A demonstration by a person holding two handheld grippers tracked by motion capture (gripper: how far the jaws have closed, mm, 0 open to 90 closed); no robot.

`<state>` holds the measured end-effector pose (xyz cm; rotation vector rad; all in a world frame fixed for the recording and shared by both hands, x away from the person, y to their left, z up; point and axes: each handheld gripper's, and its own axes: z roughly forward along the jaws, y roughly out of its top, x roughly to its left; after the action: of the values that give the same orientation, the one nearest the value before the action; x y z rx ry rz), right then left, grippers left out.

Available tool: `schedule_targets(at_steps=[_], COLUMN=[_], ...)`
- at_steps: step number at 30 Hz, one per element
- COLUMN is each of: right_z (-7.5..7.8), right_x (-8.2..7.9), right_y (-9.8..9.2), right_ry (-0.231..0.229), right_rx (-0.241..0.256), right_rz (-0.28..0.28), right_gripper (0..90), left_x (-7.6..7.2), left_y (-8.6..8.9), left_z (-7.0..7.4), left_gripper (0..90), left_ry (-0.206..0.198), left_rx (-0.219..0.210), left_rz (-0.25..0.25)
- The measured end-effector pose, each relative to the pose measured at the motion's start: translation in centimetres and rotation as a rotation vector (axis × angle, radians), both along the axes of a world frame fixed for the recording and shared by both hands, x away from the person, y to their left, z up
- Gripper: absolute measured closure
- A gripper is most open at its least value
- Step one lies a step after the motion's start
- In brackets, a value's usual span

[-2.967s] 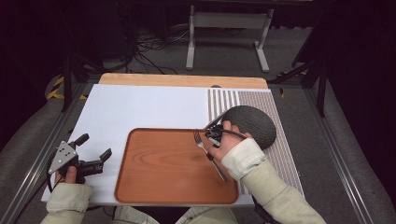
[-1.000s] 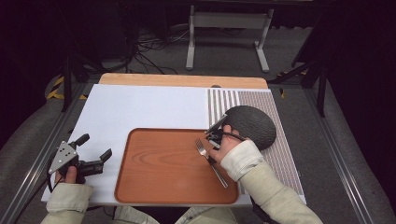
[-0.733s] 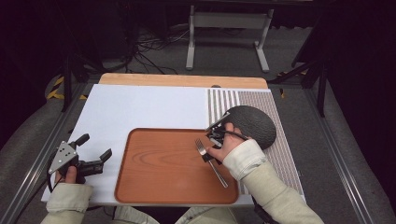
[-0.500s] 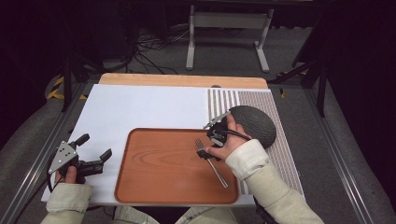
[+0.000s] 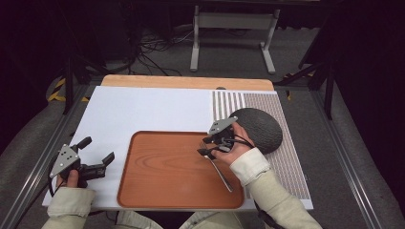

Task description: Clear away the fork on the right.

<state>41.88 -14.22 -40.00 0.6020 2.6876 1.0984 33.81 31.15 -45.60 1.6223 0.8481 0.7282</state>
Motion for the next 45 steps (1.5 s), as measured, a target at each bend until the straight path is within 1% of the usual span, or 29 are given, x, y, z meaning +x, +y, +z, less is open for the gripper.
schedule_targets(at_steps=[2, 4, 5, 9, 11, 18, 22, 33, 41, 44, 45], right_z=[-0.2, -0.7, -1.0, -1.8, -2.2, -3.2, -3.5, -4.1, -4.1, -4.1, -4.1], right_x=[0.2, 0.5, 0.5, 0.7, 0.8, 1.2, 1.3, 1.6, 1.7, 1.8, 1.8], right_y=[0.0, 0.0, 0.1, 0.5, 0.7, 1.3, 1.4, 1.3, 1.2, 0.9, 0.8], right_ry=[-0.003, -0.01, -0.002, -0.001, 0.0, 0.024, 0.022, 0.006, 0.001, 0.0, 0.004], right_rx=[0.013, 0.017, 0.019, -0.001, -0.013, -0.023, -0.041, -0.084, -0.104, -0.112, -0.115], right_rz=[0.018, 0.049, 0.059, 0.09, 0.096, 0.103, 0.107, 0.088, 0.061, 0.047, 0.035], right_gripper=[63.1, 71.8, 75.3, 86.4, 90.0, 90.0, 90.0, 90.0, 90.0, 90.0, 90.0], left_x=[0.0, 0.0, 0.0, 0.0, 0.0, 0.0, 0.0, 0.0, 0.0, 0.0, 0.0], left_y=[0.0, 0.0, 0.0, 0.0, 0.0, 0.0, 0.0, 0.0, 0.0, 0.0, 0.0], left_z=[0.0, 0.0, 0.0, 0.0, 0.0, 0.0, 0.0, 0.0, 0.0, 0.0, 0.0], left_gripper=[0.1, 0.1, 0.1, 0.1, 0.1, 0.1, 0.1, 0.1, 0.1, 0.1, 0.1], left_ry=[0.0, 0.0, 0.0, 0.0, 0.0, 0.0, 0.0, 0.001, 0.001, 0.002, 0.002], left_rx=[0.0, -0.001, -0.001, -0.002, -0.001, -0.002, -0.001, -0.002, -0.002, -0.001, 0.0], left_rz=[-0.001, 0.0, -0.001, -0.001, -0.002, -0.001, -0.002, -0.002, -0.003, -0.003, -0.003])
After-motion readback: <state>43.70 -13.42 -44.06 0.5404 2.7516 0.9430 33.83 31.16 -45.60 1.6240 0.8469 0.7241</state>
